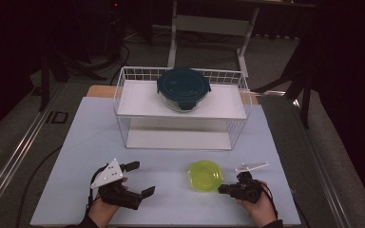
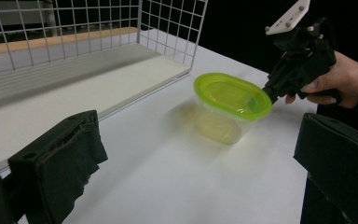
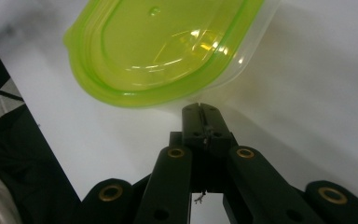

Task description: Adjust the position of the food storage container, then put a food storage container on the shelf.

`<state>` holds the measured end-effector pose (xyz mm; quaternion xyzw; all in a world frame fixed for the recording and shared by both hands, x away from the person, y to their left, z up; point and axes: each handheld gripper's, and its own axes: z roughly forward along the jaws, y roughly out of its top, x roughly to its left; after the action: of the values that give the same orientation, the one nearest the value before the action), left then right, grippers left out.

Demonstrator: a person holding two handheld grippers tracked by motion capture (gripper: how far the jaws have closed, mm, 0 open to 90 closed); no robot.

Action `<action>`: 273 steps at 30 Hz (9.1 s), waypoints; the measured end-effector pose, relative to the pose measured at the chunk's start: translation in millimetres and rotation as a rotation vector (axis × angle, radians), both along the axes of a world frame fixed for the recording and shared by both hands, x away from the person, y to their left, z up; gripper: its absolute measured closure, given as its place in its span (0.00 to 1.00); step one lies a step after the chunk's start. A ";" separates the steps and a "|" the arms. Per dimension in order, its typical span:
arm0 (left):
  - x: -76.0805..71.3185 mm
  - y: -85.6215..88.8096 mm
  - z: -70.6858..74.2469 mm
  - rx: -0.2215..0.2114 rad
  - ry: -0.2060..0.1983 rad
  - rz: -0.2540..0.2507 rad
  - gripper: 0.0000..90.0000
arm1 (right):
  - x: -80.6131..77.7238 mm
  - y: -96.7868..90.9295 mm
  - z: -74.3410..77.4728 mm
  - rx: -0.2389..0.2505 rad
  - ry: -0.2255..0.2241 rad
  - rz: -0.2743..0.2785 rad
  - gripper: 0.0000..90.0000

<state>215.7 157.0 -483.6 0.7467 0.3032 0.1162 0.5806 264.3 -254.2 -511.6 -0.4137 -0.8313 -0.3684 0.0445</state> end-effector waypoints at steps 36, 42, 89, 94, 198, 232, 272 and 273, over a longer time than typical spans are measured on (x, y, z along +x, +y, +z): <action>-0.6 1.5 0.5 -0.003 -0.005 -0.002 0.00 | 33.6 54.1 -3.9 -0.012 0.014 0.044 1.00; -0.8 1.4 0.7 -0.003 -0.005 -0.004 0.00 | 36.3 67.0 -5.5 -0.018 0.010 0.070 1.00; 18.2 -5.2 24.7 0.037 0.073 -0.072 0.00 | -10.1 41.5 63.3 0.113 -0.287 -0.052 0.29; 25.8 -6.9 28.9 0.019 0.117 -0.081 0.00 | -9.4 44.6 66.8 0.149 -0.283 -0.025 0.15; 64.3 -22.8 97.6 -0.030 0.613 0.064 0.89 | 15.8 91.5 131.3 0.232 -0.018 -0.180 0.90; 112.9 -19.6 235.4 -0.058 0.394 0.085 0.89 | 60.7 95.5 267.0 0.298 -0.218 -0.208 0.90; 192.7 -32.5 225.2 -0.139 0.519 0.144 0.76 | 146.6 89.2 271.4 0.276 -0.077 -0.339 0.75; 194.5 -31.8 224.4 -0.149 0.526 0.151 0.75 | 149.2 89.5 271.1 0.279 -0.076 -0.337 0.74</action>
<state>410.2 125.2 -259.2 0.6817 0.5059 -0.0610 0.5251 413.5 -164.7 -240.4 -0.5226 -0.6925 -0.4973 0.0076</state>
